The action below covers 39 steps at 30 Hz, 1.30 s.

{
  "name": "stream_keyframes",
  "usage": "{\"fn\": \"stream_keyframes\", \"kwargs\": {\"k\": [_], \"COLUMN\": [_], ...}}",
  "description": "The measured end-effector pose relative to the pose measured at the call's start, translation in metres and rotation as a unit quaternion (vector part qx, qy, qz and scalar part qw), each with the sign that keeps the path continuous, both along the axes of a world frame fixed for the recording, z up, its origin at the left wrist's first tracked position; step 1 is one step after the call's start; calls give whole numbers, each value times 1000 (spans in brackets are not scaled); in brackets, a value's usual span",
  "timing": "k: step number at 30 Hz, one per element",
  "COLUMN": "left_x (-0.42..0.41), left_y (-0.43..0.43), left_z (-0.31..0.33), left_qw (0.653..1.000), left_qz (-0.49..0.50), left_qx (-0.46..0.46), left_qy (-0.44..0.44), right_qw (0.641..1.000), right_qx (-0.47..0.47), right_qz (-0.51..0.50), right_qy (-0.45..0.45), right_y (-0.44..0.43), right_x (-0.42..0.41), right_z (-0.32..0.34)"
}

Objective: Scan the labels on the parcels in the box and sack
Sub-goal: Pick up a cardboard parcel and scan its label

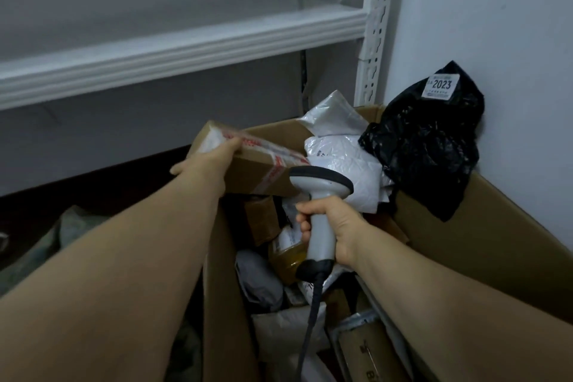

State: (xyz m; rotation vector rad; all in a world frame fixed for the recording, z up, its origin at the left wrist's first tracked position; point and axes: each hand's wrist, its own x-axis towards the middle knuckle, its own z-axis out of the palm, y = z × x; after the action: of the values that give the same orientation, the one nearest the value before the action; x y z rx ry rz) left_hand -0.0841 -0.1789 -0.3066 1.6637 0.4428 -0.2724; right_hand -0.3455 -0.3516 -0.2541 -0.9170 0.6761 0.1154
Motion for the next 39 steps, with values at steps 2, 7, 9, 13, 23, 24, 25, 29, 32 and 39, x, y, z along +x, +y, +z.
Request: {"fn": "stream_keyframes", "kwargs": {"k": [2, 7, 9, 13, 23, 24, 25, 29, 32, 39], "left_x": [-58, -241, -286, -342, -415, -418, -422, -427, -423, -438], "left_y": [-3, -20, -10, 24, 92, 96, 100, 119, 128, 130], "left_z": [23, 121, 133, 151, 212, 216, 221, 243, 244, 255], "left_qw": [998, 984, 985, 973, 891, 893, 906, 948, 948, 914], "left_qz": [-39, -108, -119, -212, -301, -314, -324, -303, -283, -359], "left_qx": [-46, -134, -127, -54, 184, 169, 130, -89, -145, -190], "left_qy": [1, 38, 11, -79, -286, -275, -239, -29, 25, 21], "right_qw": [1000, 994, 990, 984, 992, 993, 994, 989, 979, 978], "right_qx": [-1, -14, -21, -16, -21, -15, -8, -36, -100, -84], "right_qz": [-19, -109, -135, -155, -100, -99, -94, -115, -153, -132], "right_qy": [-3, -22, -32, -86, -74, -62, -56, -84, -93, -139], "right_y": [6, 21, 29, 52, 111, 114, 115, 117, 119, 118], "right_x": [-17, -78, -106, -154, -207, -213, -217, -232, -235, -231], "right_z": [11, 47, 66, 106, 146, 148, 147, 155, 161, 169]}}
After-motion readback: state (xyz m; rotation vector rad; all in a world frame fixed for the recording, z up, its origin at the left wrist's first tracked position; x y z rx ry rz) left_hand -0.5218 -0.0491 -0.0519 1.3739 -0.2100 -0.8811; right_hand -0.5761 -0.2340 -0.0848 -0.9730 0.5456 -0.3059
